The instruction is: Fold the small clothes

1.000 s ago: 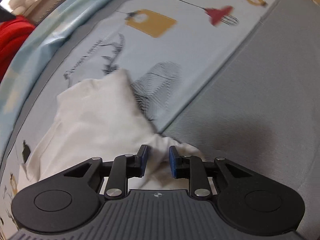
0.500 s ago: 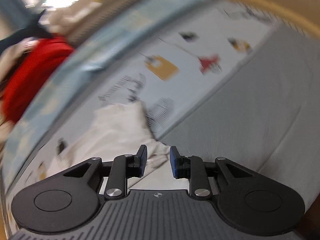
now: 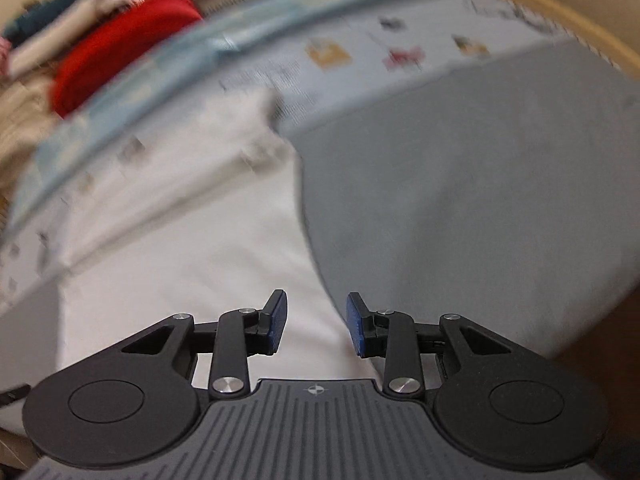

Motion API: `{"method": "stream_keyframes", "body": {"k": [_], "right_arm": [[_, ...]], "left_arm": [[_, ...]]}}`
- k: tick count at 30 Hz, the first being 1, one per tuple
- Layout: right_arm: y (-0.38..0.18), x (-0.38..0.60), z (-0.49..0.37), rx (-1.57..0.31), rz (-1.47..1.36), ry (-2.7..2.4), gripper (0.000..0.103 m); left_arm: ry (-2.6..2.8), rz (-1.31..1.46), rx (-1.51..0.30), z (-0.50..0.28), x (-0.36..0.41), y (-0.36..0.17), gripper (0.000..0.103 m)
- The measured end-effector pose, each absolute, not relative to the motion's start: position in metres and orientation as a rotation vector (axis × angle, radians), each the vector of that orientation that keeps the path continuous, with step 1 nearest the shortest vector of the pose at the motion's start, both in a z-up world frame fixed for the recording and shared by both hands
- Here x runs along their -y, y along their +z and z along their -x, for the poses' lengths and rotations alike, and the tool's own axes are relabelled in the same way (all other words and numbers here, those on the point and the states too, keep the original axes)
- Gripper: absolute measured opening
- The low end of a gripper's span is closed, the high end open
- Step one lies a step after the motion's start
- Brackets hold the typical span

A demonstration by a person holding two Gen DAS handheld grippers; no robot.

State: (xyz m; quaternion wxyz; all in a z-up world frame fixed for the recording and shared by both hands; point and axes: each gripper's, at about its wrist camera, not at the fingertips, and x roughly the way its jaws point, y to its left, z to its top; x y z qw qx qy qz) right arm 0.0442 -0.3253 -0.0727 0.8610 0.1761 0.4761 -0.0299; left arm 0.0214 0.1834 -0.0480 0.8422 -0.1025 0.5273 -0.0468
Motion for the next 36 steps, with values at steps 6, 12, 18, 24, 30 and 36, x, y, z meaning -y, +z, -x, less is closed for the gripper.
{"method": "stream_keyframes", "body": {"k": [6,12,18,24,30,36], "right_arm": [[-0.105,0.332,-0.044,-1.081,-0.372,-0.088,0.034],[-0.119,0.33,-0.049,-1.153,-0.343,-0.092,0.034],[-0.131,0.333,-0.049,-1.202,-0.327,-0.082,0.035],[-0.138,0.326,-0.051,-1.231,-0.286,-0.072,0.038],[-0.136,0.32,-0.05,-1.238,-0.261,-0.025,0.04],[-0.136,0.315,-0.048,-1.248,-0.232,0.0,0.029]], "left_arm": [[-0.049,0.28,-1.217,-0.016,-0.193,-0.068,0.032],[0.007,0.253,-1.276,-0.017,-0.191,-0.082,0.032],[0.033,0.241,-1.306,-0.019,-0.19,-0.087,0.032],[0.047,0.214,-1.334,-0.02,-0.187,-0.098,0.032],[0.037,0.218,-1.326,-0.019,-0.188,-0.095,0.025],[0.026,0.196,-1.322,-0.018,-0.183,-0.095,0.017]]}}
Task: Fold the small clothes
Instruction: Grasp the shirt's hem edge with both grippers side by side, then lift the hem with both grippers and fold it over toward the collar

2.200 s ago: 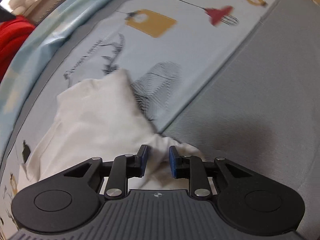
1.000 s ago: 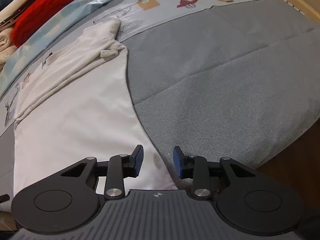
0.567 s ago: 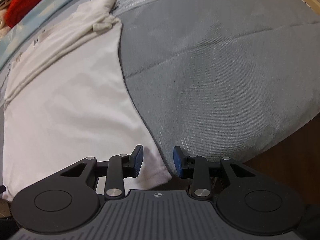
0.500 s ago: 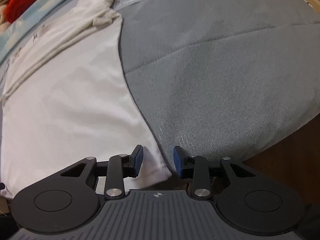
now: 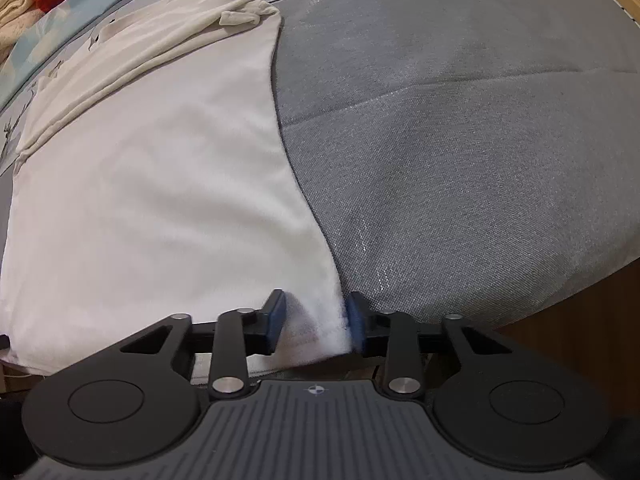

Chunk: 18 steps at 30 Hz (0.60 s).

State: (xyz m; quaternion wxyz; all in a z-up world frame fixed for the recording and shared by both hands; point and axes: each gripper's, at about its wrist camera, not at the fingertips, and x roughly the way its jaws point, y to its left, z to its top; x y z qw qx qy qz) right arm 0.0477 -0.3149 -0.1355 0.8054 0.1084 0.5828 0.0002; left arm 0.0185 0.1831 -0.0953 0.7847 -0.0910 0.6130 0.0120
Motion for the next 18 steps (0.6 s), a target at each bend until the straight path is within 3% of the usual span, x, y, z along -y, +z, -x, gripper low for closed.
{"method": "stream_keyframes", "body": {"k": [4,7,11,18], "right_arm": [[-0.136,0.315,-0.048,-1.249,-0.24,0.007,0.015],[-0.135,0.316,-0.048,-1.248,-0.244,0.019,0.01],[-0.132,0.316,-0.046,-1.236,-0.253,0.032,0.007],[-0.098,0.32,-0.039,-1.09,-0.307,0.086,0.006]], "left_arm": [[0.023,0.19,-1.321,-0.019,-0.181,-0.095,0.015],[0.02,0.185,-1.319,-0.019,-0.179,-0.096,0.013],[0.016,0.177,-1.307,-0.018,-0.177,-0.094,0.007],[-0.047,0.182,-1.169,-0.011,-0.173,-0.059,0.006]]}}
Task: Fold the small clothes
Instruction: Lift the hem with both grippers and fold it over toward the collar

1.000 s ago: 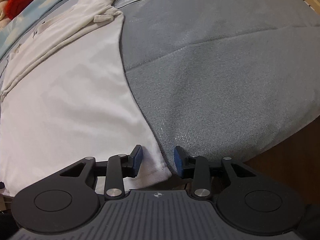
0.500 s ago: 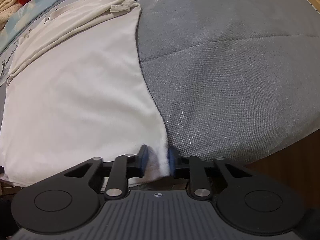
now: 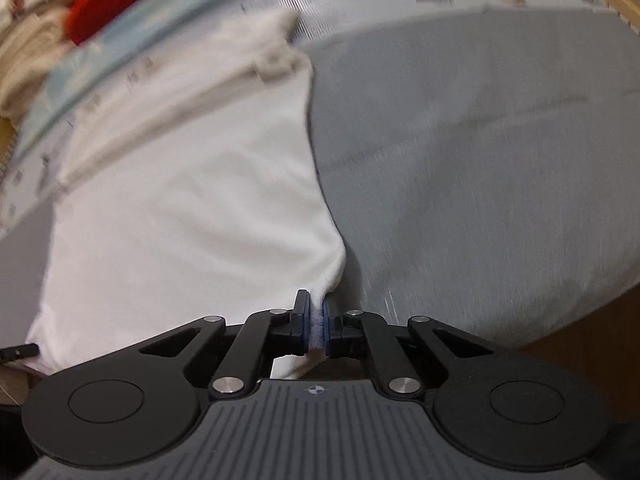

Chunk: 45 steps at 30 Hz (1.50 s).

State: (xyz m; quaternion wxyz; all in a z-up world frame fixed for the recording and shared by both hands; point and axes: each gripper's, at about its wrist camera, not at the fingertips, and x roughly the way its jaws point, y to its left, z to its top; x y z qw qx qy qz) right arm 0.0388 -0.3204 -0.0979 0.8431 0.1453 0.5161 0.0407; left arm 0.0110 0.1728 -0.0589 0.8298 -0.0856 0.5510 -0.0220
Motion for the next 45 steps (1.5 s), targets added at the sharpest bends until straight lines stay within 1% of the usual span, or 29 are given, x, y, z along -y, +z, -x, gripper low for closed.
{"method": "stream_keyframes", "body": {"k": [6,9,15,19,21,24,28,32,34,35,36,39,40,41,42,44,45], "right_arm": [[-0.043,0.336,-0.027,-0.936,-0.365,0.155,0.005],[-0.014,0.344,-0.01,-0.884,-0.357,0.196,0.004],[0.03,0.371,0.036,-0.887,-0.353,0.253,0.004],[0.044,0.384,0.062,-0.915,-0.369,0.252,0.004],[0.042,0.393,0.063,-0.923,-0.436,0.257,0.004],[0.028,0.397,0.036,-0.939,-0.461,0.225,0.004],[-0.005,0.39,-0.031,-0.986,-0.465,0.152,0.004],[-0.041,0.368,-0.112,-1.044,-0.393,0.063,0.004],[-0.054,0.363,-0.144,-1.027,-0.422,0.029,0.005],[-0.059,0.364,-0.154,-1.009,-0.444,0.002,0.005],[-0.063,0.366,-0.163,-0.977,-0.466,-0.044,0.006],[-0.074,0.374,-0.166,-0.892,-0.471,-0.11,0.008],[-0.081,0.376,-0.166,-0.921,-0.475,-0.109,0.011],[-0.089,0.378,-0.168,-0.973,-0.488,-0.102,0.012],[-0.093,0.378,-0.168,-0.986,-0.495,-0.08,0.012],[-0.098,0.373,-0.17,-1.012,-0.445,-0.047,0.015],[-0.099,0.368,-0.17,-1.013,-0.406,-0.032,0.018]], "left_arm": [[-0.14,0.175,-1.064,0.007,-0.168,-0.009,0.005],[-0.193,0.162,-1.029,0.029,-0.172,0.018,0.005],[-0.291,0.192,-0.977,0.084,-0.19,0.07,0.005],[-0.317,0.242,-0.964,0.095,-0.205,0.084,0.005],[-0.311,0.236,-0.967,0.083,-0.207,0.081,0.005],[-0.286,0.254,-0.977,0.04,-0.209,0.065,0.005],[-0.228,0.257,-1.015,-0.04,-0.209,0.032,0.005],[-0.169,0.246,-1.068,-0.121,-0.211,-0.006,0.005],[-0.115,0.292,-1.054,-0.146,-0.218,-0.019,0.01],[-0.075,0.31,-1.031,-0.152,-0.223,-0.024,0.01],[-0.047,0.325,-1.016,-0.155,-0.227,-0.028,0.016],[-0.047,0.361,-1.065,-0.161,-0.234,-0.039,0.018],[-0.065,0.341,-1.076,-0.162,-0.232,-0.04,0.021],[-0.082,0.31,-1.085,-0.163,-0.228,-0.042,0.026],[-0.09,0.273,-1.093,-0.163,-0.225,-0.044,0.029],[-0.09,0.231,-1.109,-0.162,-0.219,-0.051,0.029],[-0.095,0.235,-1.111,-0.162,-0.218,-0.055,0.029]]}}
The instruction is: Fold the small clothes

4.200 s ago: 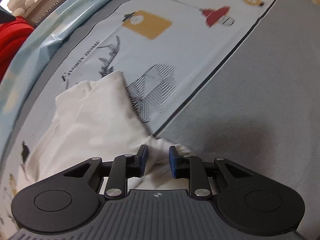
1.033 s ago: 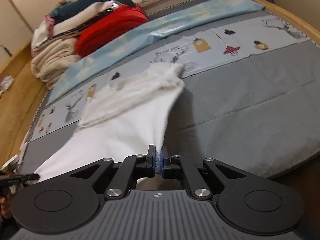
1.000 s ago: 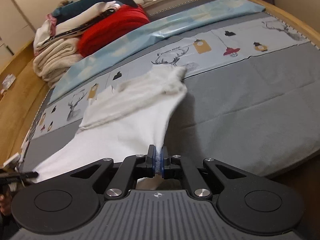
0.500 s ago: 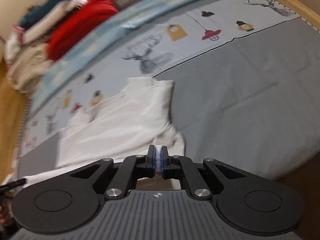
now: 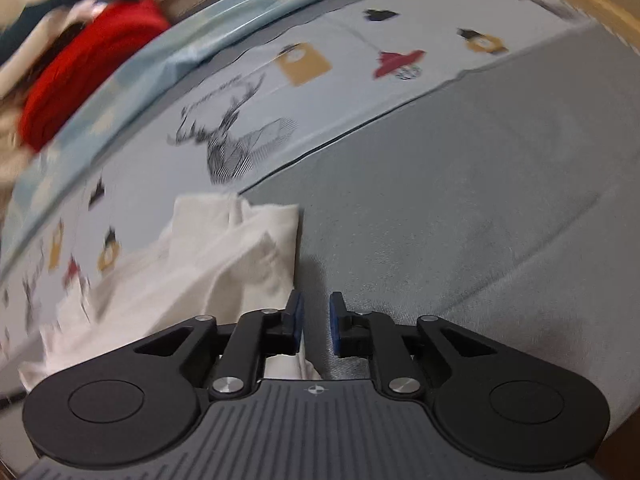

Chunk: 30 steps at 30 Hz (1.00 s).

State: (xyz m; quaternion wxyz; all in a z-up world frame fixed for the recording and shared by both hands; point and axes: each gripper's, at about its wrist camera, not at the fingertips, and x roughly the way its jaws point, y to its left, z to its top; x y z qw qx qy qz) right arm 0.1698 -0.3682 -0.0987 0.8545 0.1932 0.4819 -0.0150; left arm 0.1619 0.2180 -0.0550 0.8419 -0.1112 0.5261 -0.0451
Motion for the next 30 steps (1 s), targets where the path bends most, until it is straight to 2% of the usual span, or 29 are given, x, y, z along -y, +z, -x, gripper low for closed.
{"method": "stream_keyframes", "body": {"k": [3,5,8,10,18,19,20,21,22,30], "right_arm": [[-0.105,0.356,-0.172,-1.027,-0.327,-0.001,0.03],[-0.11,0.351,-0.173,-1.028,-0.31,0.01,0.032],[-0.111,0.345,-0.181,-1.019,-0.297,0.027,0.034],[-0.11,0.339,-0.186,-0.996,-0.276,0.04,0.036],[-0.116,0.327,-0.212,-0.976,-0.265,0.029,0.035],[-0.116,0.326,-0.215,-0.971,-0.269,0.03,0.025],[-0.116,0.325,-0.217,-0.97,-0.273,0.033,0.017],[-0.116,0.325,-0.219,-0.969,-0.278,0.038,0.006],[-0.115,0.324,-0.222,-0.959,-0.279,0.037,0.006],[-0.081,0.324,-0.23,-0.728,-0.356,-0.034,0.006]], "left_arm": [[-0.097,0.257,-1.106,-0.162,-0.214,-0.064,0.033],[-0.081,0.236,-1.095,-0.166,-0.209,-0.064,0.034],[-0.065,0.217,-1.076,-0.175,-0.201,-0.066,0.048],[-0.043,0.18,-1.081,-0.181,-0.196,-0.069,0.049],[-0.038,0.199,-1.049,-0.204,-0.188,-0.071,0.048],[-0.041,0.196,-1.044,-0.207,-0.186,-0.071,0.047],[-0.044,0.197,-1.042,-0.21,-0.186,-0.072,0.038],[-0.051,0.2,-1.044,-0.214,-0.185,-0.073,0.012],[-0.052,0.199,-1.043,-0.217,-0.185,-0.073,0.006],[0.064,0.195,-0.801,-0.221,-0.189,-0.037,0.005]]}}
